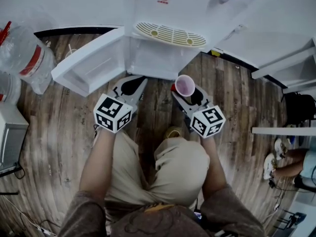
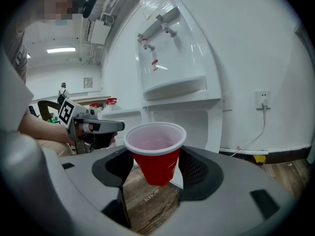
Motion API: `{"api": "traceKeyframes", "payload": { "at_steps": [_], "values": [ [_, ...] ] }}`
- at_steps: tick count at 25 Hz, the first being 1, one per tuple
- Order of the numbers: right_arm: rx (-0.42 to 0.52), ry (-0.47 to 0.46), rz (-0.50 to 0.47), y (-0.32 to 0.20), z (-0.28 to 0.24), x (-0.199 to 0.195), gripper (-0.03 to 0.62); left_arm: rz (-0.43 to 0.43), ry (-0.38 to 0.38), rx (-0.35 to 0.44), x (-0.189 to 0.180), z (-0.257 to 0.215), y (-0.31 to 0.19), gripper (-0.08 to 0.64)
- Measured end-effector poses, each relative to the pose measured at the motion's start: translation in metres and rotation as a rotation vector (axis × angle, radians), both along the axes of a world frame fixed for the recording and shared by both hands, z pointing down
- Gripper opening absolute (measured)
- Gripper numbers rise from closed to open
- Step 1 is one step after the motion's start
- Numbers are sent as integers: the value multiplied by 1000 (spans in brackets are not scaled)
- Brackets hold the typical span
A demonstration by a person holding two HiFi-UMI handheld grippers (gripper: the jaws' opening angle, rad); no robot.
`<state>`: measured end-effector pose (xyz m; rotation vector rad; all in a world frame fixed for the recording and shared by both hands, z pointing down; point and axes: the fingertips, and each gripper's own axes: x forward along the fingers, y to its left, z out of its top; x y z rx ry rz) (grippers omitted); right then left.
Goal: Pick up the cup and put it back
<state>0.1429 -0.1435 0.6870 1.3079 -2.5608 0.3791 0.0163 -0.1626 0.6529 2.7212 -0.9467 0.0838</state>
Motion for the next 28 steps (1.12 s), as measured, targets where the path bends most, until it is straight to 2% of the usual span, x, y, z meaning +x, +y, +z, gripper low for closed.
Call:
{"api": "traceKeyframes", "payload": {
  "at_steps": [6, 14, 19, 28],
  "values": [
    [19, 66, -2, -37, 14, -1, 287, -16, 18, 11, -5, -9, -2, 2],
    [1, 59, 20, -85, 54, -5, 287, -40, 40, 23, -17, -19, 2, 3],
    [-13, 110, -9, -111, 87, -15, 287, -67, 22, 56, -26, -24, -2, 3],
    [-19, 135, 11, -161, 126, -36, 287, -87, 5, 41, -36, -16, -9, 3]
  ]
}}
